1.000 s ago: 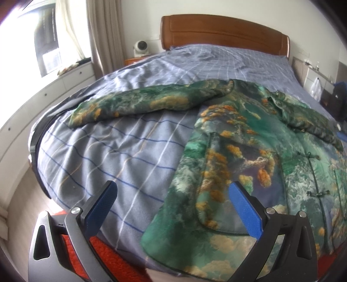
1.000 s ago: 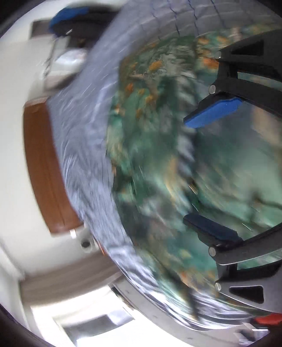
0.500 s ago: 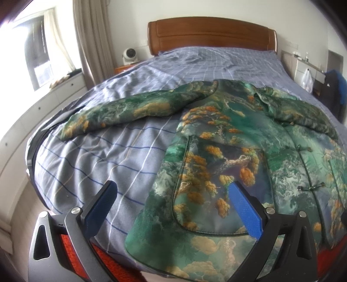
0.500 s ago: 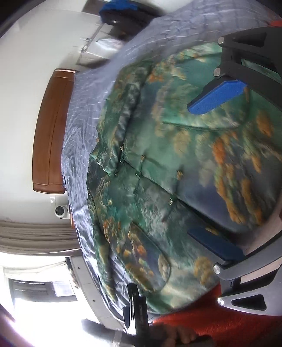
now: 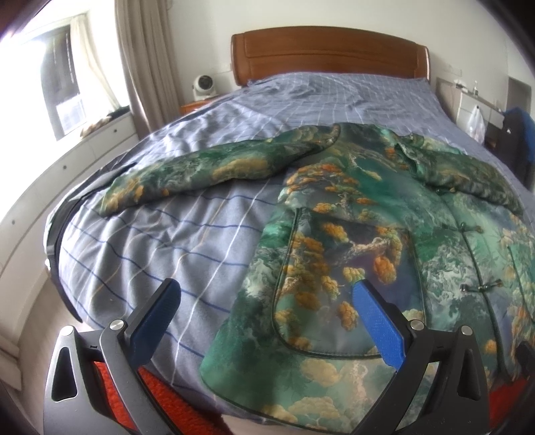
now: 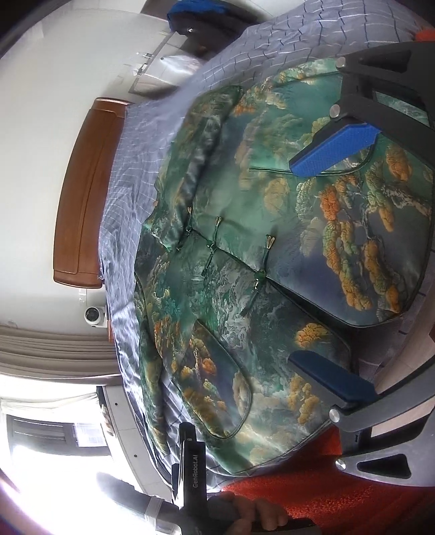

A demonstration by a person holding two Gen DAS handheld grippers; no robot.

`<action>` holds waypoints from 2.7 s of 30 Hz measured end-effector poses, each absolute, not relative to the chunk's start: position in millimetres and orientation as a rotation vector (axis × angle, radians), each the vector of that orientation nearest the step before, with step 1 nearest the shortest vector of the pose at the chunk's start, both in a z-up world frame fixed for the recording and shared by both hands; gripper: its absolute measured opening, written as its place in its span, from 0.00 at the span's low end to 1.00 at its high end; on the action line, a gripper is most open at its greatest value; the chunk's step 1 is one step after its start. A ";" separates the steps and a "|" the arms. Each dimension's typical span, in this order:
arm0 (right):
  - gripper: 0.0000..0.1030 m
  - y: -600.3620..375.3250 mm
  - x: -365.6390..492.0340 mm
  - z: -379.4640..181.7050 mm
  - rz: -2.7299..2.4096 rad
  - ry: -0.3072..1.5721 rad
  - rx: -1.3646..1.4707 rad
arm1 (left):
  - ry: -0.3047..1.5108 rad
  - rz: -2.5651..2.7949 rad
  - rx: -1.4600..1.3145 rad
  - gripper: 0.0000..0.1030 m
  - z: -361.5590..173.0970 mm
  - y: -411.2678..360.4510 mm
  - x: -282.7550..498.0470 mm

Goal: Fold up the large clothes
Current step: 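Open the right tool and withdraw it from the folded sleeve, then grasp the other sleeve cuff with the left tool and lift it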

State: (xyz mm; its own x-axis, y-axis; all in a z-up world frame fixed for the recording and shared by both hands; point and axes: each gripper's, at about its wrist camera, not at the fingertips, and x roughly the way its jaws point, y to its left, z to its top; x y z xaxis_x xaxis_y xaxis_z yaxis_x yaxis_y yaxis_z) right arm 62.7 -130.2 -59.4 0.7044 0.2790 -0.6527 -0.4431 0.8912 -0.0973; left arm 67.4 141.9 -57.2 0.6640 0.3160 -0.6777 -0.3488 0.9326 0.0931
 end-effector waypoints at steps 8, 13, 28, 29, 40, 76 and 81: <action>1.00 -130.5 61.9 -58.6 0.386 0.669 -0.263 | 0.769 0.378 -0.047 1.00 -61.0 139.9 68.7; 1.00 -129.2 61.9 -61.4 0.383 0.685 -0.267 | 0.771 0.379 -0.052 1.00 -62.1 140.7 68.4; 1.00 -127.5 59.2 -61.9 0.392 0.685 -0.262 | 0.834 0.283 -0.208 1.00 -59.9 166.8 84.9; 1.00 -127.8 59.4 -61.3 0.391 0.682 -0.263 | 0.839 0.268 -0.241 1.00 -57.4 174.6 88.8; 1.00 -128.2 59.6 -60.1 0.386 0.687 -0.263 | 0.801 0.464 -0.686 0.99 -81.3 370.0 152.8; 1.00 -181.9 63.3 -63.0 0.288 0.736 -0.108 | 0.917 -0.082 0.372 0.51 -92.9 -73.2 349.5; 1.00 -200.7 70.2 -60.2 0.249 0.729 -0.061 | 0.842 -0.112 0.304 0.83 -62.4 -34.9 303.9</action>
